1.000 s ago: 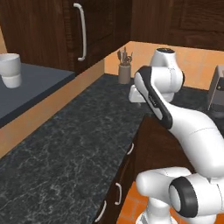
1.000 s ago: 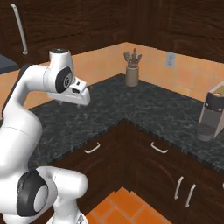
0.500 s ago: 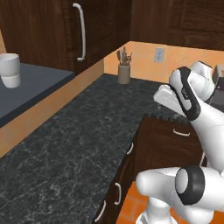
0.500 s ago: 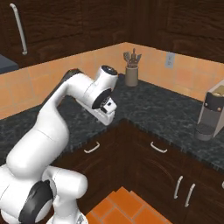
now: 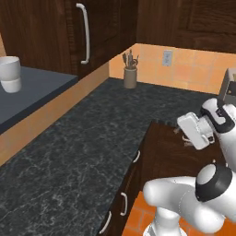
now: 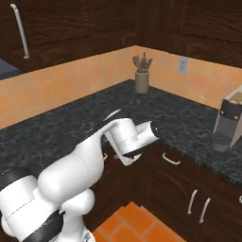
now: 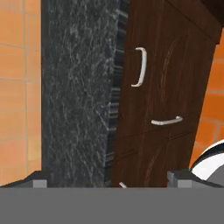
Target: Take a straw from the drawer in front and place it inside the glass cup on the dining counter.
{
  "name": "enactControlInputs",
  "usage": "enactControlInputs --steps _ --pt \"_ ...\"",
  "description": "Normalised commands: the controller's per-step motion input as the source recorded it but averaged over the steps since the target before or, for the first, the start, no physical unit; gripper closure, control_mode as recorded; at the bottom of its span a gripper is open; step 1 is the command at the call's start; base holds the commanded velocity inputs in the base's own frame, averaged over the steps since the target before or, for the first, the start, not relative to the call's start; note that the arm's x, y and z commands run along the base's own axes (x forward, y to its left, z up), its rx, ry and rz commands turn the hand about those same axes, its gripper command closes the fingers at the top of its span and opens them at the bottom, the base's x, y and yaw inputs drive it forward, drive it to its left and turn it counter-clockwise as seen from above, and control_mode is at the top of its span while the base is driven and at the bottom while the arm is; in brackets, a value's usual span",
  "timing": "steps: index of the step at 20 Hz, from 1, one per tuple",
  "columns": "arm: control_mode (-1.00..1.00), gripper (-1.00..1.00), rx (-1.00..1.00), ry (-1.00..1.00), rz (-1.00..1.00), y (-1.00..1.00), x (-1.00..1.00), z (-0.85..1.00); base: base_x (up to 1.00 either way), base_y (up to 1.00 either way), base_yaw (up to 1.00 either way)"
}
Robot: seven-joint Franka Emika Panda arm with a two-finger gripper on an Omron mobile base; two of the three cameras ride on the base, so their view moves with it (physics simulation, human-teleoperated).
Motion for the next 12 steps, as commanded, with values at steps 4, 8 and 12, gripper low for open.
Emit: enactControlInputs --steps 4,8,12 --pt "-1.00 -1.00 0.18 -0.12 0.00 0.08 0.25 -0.70 0.00 0.00 0.00" --pt "-1.00 -1.00 0.07 -0.06 0.00 0.43 0.32 -0.72 0.00 0.00 0.00" --pt "-1.00 -1.00 0.00 -0.03 0.00 0.39 0.39 -0.74 0.00 0.00 0.00"
